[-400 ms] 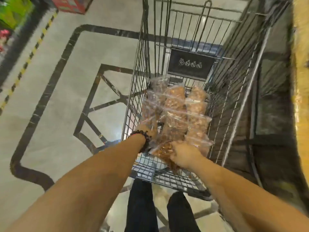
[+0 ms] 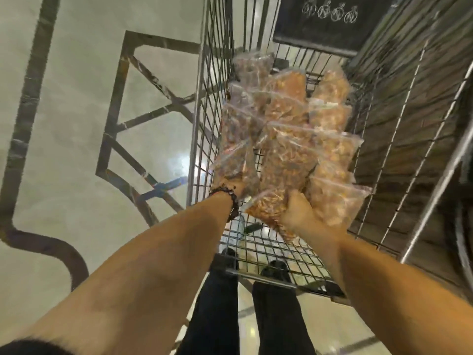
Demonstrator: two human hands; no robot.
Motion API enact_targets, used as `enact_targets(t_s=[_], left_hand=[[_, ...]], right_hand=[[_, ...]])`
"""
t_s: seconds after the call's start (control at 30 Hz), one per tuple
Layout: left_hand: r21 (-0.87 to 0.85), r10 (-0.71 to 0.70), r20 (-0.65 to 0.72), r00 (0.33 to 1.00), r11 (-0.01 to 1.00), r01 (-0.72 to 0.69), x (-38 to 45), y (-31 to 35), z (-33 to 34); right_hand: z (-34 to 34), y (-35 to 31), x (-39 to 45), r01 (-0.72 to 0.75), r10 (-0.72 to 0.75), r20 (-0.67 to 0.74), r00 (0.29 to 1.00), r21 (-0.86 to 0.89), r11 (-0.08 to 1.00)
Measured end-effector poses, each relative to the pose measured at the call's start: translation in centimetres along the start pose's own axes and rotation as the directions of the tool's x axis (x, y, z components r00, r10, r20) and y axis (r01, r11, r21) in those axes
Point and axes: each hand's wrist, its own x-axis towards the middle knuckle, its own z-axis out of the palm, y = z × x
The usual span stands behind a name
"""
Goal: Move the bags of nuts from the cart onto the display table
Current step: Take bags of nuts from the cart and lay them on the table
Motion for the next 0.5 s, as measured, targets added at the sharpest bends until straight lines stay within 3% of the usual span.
enact_targets(t_s=[0.13, 0.27, 0.4, 0.5], left_hand=[[-0.321, -0.090, -0.071, 0.993, 0.945, 0.062, 1.1, -1.2, 1.6], [-0.395, -0.173, -0.025, 0.985, 0.907, 0.149, 0.8, -1.2, 2.5], [-0.561, -0.182, 0.064, 0.981, 0.807, 0.186, 1.8, -1.6, 3.2], [-0.602, -0.170, 0.032, 0.985, 0.783, 0.155, 7.3, -4.7, 5.5]], right_hand=[[2.3, 0.9, 0.0, -0.031, 0.026, -0.027, 0.999, -0.182, 0.983], [1.8, 1.4, -0.3, -0.001, -0.024, -0.085, 0.996, -0.280, 0.960], [0.4, 1.7, 0.1, 0.041, -0.047, -0.015, 0.999, -0.304, 0.952], [0.2, 2.2, 0.9, 0.077, -0.060, 0.053, 0.997, -0.404, 0.912]])
